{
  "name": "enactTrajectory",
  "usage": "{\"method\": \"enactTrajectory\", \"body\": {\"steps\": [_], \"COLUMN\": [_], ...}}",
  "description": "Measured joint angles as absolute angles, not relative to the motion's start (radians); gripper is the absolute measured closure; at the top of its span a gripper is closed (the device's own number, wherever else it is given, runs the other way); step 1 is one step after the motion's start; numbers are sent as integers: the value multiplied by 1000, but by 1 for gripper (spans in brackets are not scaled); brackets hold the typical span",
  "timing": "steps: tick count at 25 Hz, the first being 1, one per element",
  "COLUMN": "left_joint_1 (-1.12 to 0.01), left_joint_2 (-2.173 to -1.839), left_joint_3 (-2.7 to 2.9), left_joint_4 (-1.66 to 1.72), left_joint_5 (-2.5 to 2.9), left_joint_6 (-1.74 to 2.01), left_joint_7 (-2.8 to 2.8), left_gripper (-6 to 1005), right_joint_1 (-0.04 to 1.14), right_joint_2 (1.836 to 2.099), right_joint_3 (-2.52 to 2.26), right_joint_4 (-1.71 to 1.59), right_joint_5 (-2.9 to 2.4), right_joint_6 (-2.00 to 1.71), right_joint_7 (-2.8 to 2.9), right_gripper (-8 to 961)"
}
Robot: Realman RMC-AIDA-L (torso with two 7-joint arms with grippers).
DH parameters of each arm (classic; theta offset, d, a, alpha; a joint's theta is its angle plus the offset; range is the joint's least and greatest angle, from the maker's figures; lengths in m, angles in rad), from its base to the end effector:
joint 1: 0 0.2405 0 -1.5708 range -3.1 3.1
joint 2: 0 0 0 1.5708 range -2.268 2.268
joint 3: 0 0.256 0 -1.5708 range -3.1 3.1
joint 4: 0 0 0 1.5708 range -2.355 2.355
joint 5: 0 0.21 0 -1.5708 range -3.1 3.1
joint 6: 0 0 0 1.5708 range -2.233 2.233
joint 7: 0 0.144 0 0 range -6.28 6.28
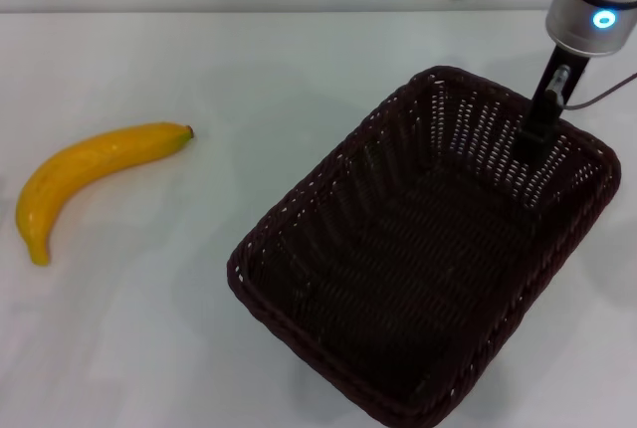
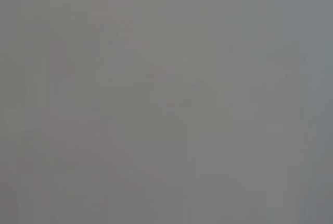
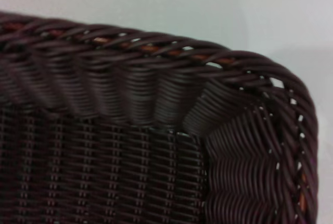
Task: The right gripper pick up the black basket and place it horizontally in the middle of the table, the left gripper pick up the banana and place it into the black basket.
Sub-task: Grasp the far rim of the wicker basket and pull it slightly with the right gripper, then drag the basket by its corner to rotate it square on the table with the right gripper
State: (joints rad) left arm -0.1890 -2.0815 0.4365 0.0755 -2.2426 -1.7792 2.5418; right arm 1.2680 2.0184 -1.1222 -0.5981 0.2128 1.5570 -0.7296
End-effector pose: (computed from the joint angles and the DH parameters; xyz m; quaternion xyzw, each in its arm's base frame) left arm -0.3624 0.2146 0.0700 -0.5533 -0.1989 -0.4937 0.6407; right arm 0.1186 0.4332 -0.0039 -0.8949 0.2508 -0.3427 0.1373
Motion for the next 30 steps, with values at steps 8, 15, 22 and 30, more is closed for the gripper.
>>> {"method": "enactTrajectory", "body": {"steps": [8,15,22,30], "left_joint_1": [-183,-176,-174,-200], "left_joint_2": [-2082,-2083,-2083,-2079], "left_joint_3": [436,437,431,431], "left_joint_4": [75,75,75,81], "left_joint_5": [-2243,-2243,-2249,-2250], "left_joint_6": [-1781,-1790,-1791,-1789], "left_joint_7": [2542,2535,2535,2539], "left_gripper": [109,107,107,108], "right_joint_1": [1275,1275,1244,1137], "right_joint_2": [2014,1958,1872,1900], "right_joint_3": [-1119,-1073,-833,-616], "right_joint_4": [-602,-609,-622,-750], "right_joint_5": [216,208,209,249], "right_joint_6": [1555,1608,1751,1875], "right_joint_7": [-688,-621,-501,-458], "right_gripper": [753,758,796,824]}}
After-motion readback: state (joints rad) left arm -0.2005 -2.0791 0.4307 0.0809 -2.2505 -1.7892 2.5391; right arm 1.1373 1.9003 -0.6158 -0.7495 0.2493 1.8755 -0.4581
